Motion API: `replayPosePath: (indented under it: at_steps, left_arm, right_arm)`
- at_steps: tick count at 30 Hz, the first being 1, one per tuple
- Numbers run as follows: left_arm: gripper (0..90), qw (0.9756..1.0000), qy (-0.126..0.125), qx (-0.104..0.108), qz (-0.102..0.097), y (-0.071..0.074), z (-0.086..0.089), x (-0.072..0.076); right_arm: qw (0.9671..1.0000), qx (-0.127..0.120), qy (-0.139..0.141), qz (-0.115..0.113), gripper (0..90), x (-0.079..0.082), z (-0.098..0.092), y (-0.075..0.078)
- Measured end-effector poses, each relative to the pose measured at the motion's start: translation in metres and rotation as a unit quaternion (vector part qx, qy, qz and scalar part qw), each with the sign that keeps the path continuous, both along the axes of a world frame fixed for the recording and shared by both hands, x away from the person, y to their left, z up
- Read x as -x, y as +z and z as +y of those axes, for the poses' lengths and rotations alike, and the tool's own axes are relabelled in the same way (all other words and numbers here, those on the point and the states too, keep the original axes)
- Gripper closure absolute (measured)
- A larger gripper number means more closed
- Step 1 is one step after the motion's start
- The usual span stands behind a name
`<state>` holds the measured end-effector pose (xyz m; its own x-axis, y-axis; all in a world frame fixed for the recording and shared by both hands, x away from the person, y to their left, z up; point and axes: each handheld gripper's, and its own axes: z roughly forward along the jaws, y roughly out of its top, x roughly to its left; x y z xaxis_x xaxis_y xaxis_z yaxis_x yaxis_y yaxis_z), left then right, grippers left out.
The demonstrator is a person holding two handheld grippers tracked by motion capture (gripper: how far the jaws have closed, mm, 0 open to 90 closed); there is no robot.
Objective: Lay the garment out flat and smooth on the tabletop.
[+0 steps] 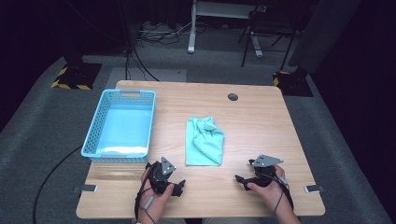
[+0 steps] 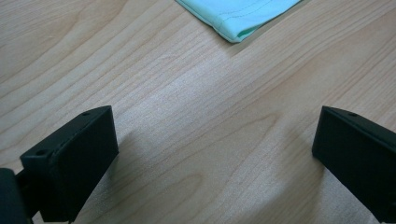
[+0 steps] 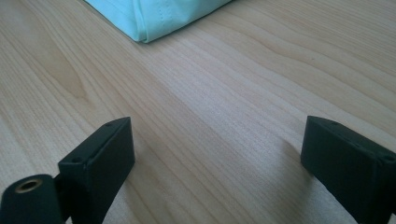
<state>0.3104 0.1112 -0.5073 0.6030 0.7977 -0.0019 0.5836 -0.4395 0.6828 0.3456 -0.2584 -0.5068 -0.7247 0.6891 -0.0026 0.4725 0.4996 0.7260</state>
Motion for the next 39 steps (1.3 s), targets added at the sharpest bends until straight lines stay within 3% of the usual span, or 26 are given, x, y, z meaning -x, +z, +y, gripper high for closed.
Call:
replayPosePath:
  at_steps: [25, 29, 31, 33, 39]
  left_arm:
    - [0.0, 1.0, 0.003, 0.002, 0.001, 0.0, 0.0, 0.001]
    - [0.1, 1.0, 0.001, 0.002, 0.001, 0.0, 0.0, 0.0]
    - [0.1, 1.0, 0.001, 0.004, 0.002, 0.0, 0.0, 0.0]
    - [0.0, 1.0, 0.0, 0.004, 0.002, 0.0, 0.001, 0.0]
    - [0.0, 1.0, -0.001, 0.003, 0.002, 0.0, 0.001, 0.0]
  right_arm:
    - [0.9999, 0.001, 0.011, 0.002, 9.5, 0.001, 0.0, 0.0]
    - [0.9999, 0.0, 0.014, 0.0, 13.5, 0.0, 0.001, 0.001]
    - [0.9997, 0.008, 0.024, 0.002, 20.9, -0.001, 0.002, 0.005]
    - [0.9994, 0.024, 0.024, -0.009, 20.1, -0.003, 0.005, 0.011]
    - [0.9988, 0.022, 0.032, -0.029, 20.2, -0.01, 0.014, 0.031]
